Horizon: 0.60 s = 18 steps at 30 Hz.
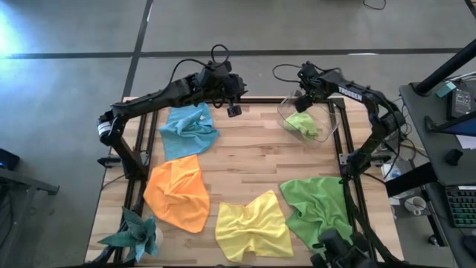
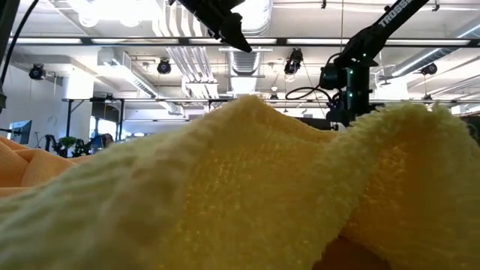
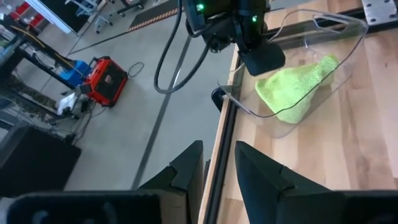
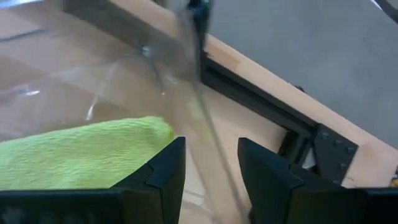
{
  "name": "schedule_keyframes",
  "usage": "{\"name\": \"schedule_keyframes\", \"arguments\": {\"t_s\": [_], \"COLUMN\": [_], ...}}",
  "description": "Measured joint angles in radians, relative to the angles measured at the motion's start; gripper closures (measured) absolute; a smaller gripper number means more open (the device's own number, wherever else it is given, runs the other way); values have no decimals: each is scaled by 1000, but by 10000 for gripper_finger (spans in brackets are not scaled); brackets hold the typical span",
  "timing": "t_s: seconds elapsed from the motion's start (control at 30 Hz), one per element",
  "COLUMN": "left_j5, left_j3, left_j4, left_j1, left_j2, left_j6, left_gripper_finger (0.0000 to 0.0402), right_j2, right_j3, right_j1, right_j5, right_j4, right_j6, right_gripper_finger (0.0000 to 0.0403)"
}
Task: Fold microfiber towels
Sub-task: Move the transparent bin to the top center of the table
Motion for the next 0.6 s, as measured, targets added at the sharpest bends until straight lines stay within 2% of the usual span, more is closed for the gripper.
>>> {"name": "schedule_keyframes", "arguments": {"t_s": [0.43,0.5,0.6], "left_j5": [-8,-8,-8], "left_j3": [0,0,0], "left_j4": [2,2,2], "left_j1": [5,5,5], "left_j2": [2,2,2], "left_j6": [6,6,6], "left_gripper_finger": [323,323,323], "right_j2": [45,49,50], "right_j3": [-1,-1,-1], "right_j1": [-37,-37,-37], "right_j5": [-66,-86,-86], "right_j4": [-3,-2,-2], "right_j6": [-44,-48,-70], "right_gripper_finger": [263,275,314]}}
